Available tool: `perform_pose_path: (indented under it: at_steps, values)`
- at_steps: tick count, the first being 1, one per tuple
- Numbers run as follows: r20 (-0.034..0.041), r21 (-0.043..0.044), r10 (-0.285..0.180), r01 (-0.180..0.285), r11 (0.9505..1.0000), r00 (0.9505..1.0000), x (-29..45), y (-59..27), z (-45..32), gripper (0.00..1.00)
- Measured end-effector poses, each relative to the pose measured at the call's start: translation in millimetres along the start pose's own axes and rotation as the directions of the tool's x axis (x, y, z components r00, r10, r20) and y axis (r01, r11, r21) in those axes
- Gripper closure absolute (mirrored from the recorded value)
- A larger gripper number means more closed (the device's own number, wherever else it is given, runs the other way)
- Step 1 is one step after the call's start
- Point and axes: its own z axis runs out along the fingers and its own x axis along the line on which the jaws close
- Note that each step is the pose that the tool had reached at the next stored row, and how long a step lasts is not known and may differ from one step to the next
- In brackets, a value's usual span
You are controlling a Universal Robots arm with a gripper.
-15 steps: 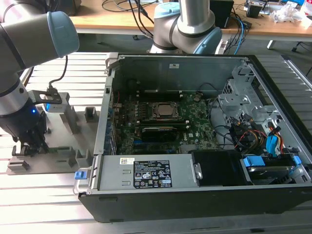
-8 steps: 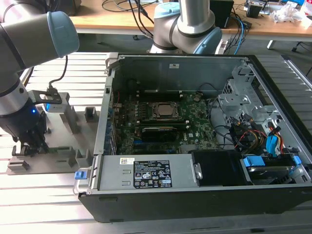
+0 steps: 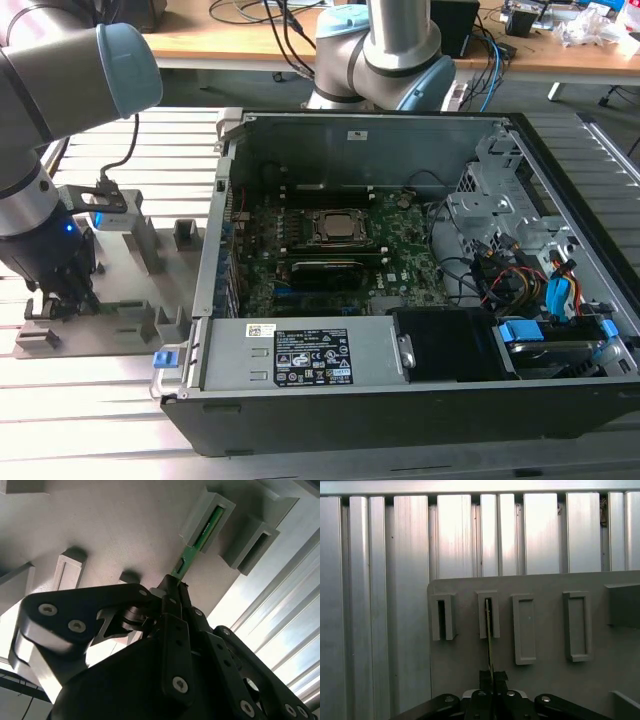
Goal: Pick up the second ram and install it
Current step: 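Pick up the second ram and move it above second insertion slot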
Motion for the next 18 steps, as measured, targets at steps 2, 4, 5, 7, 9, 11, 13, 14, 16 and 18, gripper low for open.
perform_pose_path:
  at_steps: [2,4,5,7,9,11,13,14,16,18]
  values:
    - [0.0001,0.0000,0.000,0.000,1.0000,1.0000,0.0,0.0,0.0,0.87]
    - [0.0000,-0.0001,0.000,0.000,1.0000,1.0000,0.0,0.0,-1.8,0.87]
    - [0.0000,-0.0001,0.000,0.000,1.0000,1.0000,0.0,0.0,-3.1,0.87]
    - [0.0001,-0.0001,0.000,0.000,1.0000,1.0000,0.0,0.0,-5.1,0.87]
    - [0.0001,0.0000,0.000,0.000,1.0000,1.0000,0.0,0.0,-6.9,0.87]
    - [0.0001,0.0000,0.000,0.000,1.0000,1.0000,0.0,0.1,-11.4,0.87]
    - [-0.0001,-0.0001,0.000,0.000,1.0000,1.0000,0.0,0.1,-13.3,0.87]
    - [0.0001,0.0000,0.000,0.000,1.0000,1.0000,0.0,0.1,-14.4,0.87]
    - [0.0001,0.0000,0.000,0.000,1.0000,1.0000,0.0,0.1,-16.7,0.87]
    - [0.0000,-0.0001,0.000,0.000,1.0000,1.0000,0.0,0.1,-18.2,0.87]
